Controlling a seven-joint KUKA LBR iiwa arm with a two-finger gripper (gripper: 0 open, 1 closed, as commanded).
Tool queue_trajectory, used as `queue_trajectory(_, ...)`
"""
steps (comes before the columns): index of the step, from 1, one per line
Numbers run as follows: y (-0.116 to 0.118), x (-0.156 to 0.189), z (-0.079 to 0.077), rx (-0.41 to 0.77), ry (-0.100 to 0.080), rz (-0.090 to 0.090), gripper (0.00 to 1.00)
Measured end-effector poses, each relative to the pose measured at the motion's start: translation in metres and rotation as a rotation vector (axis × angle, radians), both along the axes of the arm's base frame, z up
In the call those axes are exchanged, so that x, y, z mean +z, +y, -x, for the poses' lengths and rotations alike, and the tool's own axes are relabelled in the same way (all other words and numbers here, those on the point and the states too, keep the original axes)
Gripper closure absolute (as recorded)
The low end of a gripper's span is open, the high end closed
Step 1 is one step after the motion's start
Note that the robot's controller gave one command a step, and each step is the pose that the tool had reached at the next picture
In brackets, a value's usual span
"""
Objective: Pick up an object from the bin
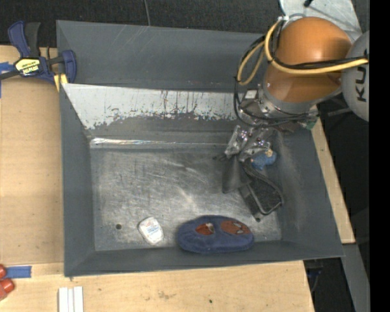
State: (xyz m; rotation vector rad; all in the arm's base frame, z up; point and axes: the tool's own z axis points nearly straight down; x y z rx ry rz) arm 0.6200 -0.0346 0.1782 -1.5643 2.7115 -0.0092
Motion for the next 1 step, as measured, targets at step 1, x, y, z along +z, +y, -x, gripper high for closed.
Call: queue_trajectory(1,-0.0001,0.0016,-0.0011,-0.004,0.006,-0.002,1.0)
